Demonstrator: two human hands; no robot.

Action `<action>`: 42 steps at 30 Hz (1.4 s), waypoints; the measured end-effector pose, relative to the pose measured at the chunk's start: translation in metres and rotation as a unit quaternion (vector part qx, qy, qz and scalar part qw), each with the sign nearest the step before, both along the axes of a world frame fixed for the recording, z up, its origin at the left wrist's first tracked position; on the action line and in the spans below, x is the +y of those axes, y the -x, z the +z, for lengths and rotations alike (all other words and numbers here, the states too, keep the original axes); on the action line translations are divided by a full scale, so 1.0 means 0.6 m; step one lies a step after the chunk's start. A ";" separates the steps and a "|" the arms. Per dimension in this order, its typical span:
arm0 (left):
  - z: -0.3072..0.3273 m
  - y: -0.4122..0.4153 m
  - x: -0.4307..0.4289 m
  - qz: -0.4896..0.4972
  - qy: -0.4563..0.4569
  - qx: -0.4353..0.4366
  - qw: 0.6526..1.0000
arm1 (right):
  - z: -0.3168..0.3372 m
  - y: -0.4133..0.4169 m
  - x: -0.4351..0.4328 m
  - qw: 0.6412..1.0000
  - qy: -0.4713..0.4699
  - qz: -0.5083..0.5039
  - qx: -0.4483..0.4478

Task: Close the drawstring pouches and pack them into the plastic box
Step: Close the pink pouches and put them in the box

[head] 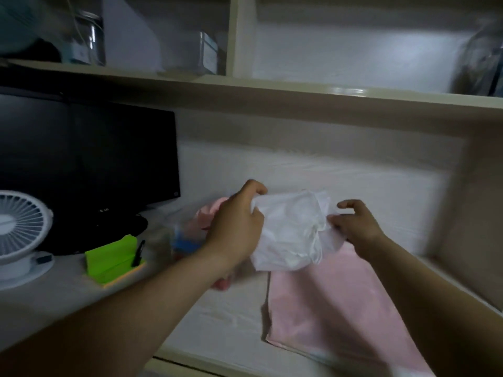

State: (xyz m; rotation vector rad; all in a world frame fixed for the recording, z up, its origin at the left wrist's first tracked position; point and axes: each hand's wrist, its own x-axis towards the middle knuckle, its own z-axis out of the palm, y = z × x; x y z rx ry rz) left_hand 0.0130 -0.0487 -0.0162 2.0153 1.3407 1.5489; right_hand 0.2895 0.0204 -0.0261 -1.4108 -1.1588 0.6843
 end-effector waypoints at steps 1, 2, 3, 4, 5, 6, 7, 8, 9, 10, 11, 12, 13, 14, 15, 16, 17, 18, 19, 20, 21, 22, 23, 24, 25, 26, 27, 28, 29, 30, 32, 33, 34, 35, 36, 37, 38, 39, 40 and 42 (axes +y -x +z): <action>0.020 0.032 0.016 0.026 -0.009 0.002 1.000 | 0.023 0.036 0.032 1.000 -0.012 0.012 -0.013; 0.033 0.051 0.024 0.044 -0.011 -0.006 0.999 | 0.039 0.061 0.049 0.999 -0.024 0.021 -0.026; 0.046 0.080 0.043 0.066 -0.008 -0.019 0.998 | 0.060 0.100 0.078 0.998 -0.039 0.037 -0.038; 0.052 0.099 0.056 0.083 0.001 -0.034 0.996 | 0.075 0.130 0.096 0.996 -0.049 0.045 -0.057; 0.055 0.122 0.074 0.104 0.011 -0.046 0.993 | 0.089 0.167 0.118 0.992 -0.060 0.056 -0.097; 0.053 0.137 0.089 0.122 0.026 -0.058 0.991 | 0.100 0.200 0.131 0.984 -0.070 0.067 -0.147; 0.046 0.148 0.099 0.138 0.045 -0.064 0.987 | 0.105 0.229 0.143 0.973 -0.075 0.087 -0.198; 0.038 0.162 0.113 0.152 0.065 -0.060 0.984 | 0.111 0.266 0.155 0.961 -0.071 0.116 -0.241; 0.026 0.171 0.122 0.161 0.086 -0.036 0.983 | 0.107 0.292 0.167 0.946 -0.058 0.148 -0.282; 0.016 0.180 0.130 0.171 0.107 0.019 0.979 | 0.099 0.316 0.177 0.929 -0.034 0.181 -0.322; 0.009 0.190 0.134 0.187 0.124 0.113 0.968 | 0.087 0.336 0.188 0.909 0.001 0.208 -0.362; 0.004 0.200 0.138 0.204 0.127 0.221 0.945 | 0.073 0.354 0.199 0.886 0.032 0.228 -0.403; 0.001 0.207 0.142 0.211 0.109 0.309 0.921 | 0.060 0.366 0.206 0.865 0.051 0.245 -0.436; 0.005 0.211 0.142 0.196 0.076 0.357 0.910 | 0.051 0.372 0.210 0.848 0.061 0.256 -0.460; 0.012 0.213 0.143 0.163 0.049 0.378 0.910 | 0.043 0.379 0.215 0.840 0.068 0.262 -0.471; 0.022 0.208 0.142 0.111 0.040 0.378 0.918 | 0.039 0.378 0.216 0.829 0.073 0.267 -0.486; 0.028 0.207 0.149 0.049 0.064 0.370 0.926 | 0.035 0.379 0.224 0.812 0.085 0.280 -0.506; 0.033 0.202 0.158 -0.007 0.115 0.370 0.922 | 0.035 0.380 0.229 0.795 0.098 0.292 -0.523; 0.032 0.197 0.172 -0.044 0.171 0.385 0.906 | 0.033 0.382 0.235 0.781 0.118 0.301 -0.533; 0.030 0.193 0.183 -0.062 0.214 0.404 0.887 | 0.033 0.384 0.241 0.772 0.141 0.310 -0.536; 0.025 0.189 0.193 -0.065 0.248 0.419 0.871 | 0.029 0.386 0.248 0.763 0.163 0.314 -0.541; 0.022 0.188 0.200 -0.060 0.276 0.432 0.857 | 0.025 0.390 0.255 0.753 0.183 0.317 -0.547; 0.019 0.186 0.208 -0.052 0.300 0.444 0.843 | 0.020 0.396 0.260 0.745 0.204 0.322 -0.547; 0.019 0.183 0.214 -0.045 0.324 0.450 0.831 | 0.013 0.402 0.267 0.736 0.225 0.325 -0.550; 0.016 0.179 0.224 -0.039 0.346 0.453 0.820 | 0.006 0.410 0.273 0.726 0.241 0.326 -0.556; 0.015 0.173 0.229 -0.034 0.360 0.462 0.810 | 0.001 0.417 0.274 0.722 0.253 0.325 -0.555; 0.015 0.167 0.231 -0.029 0.372 0.471 0.799 | 0.000 0.422 0.271 0.724 0.270 0.325 -0.545; 0.014 0.162 0.234 -0.025 0.382 0.480 0.789 | -0.002 0.427 0.269 0.728 0.284 0.330 -0.529; 0.012 0.157 0.235 -0.024 0.391 0.491 0.779 | -0.003 0.429 0.265 0.731 0.298 0.336 -0.514; 0.011 0.153 0.236 -0.025 0.398 0.502 0.767 | -0.001 0.433 0.260 0.729 0.316 0.336 -0.505; 0.011 0.151 0.243 -0.024 0.407 0.516 0.754 | -0.002 0.434 0.258 0.734 0.322 0.339 -0.493; 0.010 0.152 0.245 -0.023 0.409 0.514 0.753 | -0.003 0.434 0.257 0.735 0.317 0.340 -0.494; 0.009 0.155 0.244 -0.021 0.412 0.506 0.757 | -0.005 0.435 0.262 0.738 0.306 0.331 -0.502; 0.007 0.159 0.245 -0.022 0.411 0.492 0.767 | -0.003 0.433 0.260 0.738 0.293 0.323 -0.516; 0.008 0.163 0.241 -0.023 0.403 0.476 0.781 | 0.000 0.428 0.258 0.739 0.263 0.309 -0.538; 0.009 0.166 0.239 -0.025 0.382 0.456 0.803 | 0.007 0.424 0.252 0.745 0.227 0.292 -0.555; 0.011 0.169 0.237 -0.029 0.356 0.434 0.827 | 0.018 0.417 0.244 0.761 0.180 0.271 -0.561; 0.017 0.170 0.233 -0.037 0.331 0.412 0.848 | 0.030 0.410 0.236 0.784 0.145 0.252 -0.549; 0.023 0.171 0.230 -0.044 0.308 0.392 0.866 | 0.040 0.403 0.232 0.796 0.119 0.241 -0.542; 0.036 0.169 0.221 -0.042 0.287 0.372 0.882 | 0.057 0.382 0.213 0.815 0.077 0.218 -0.532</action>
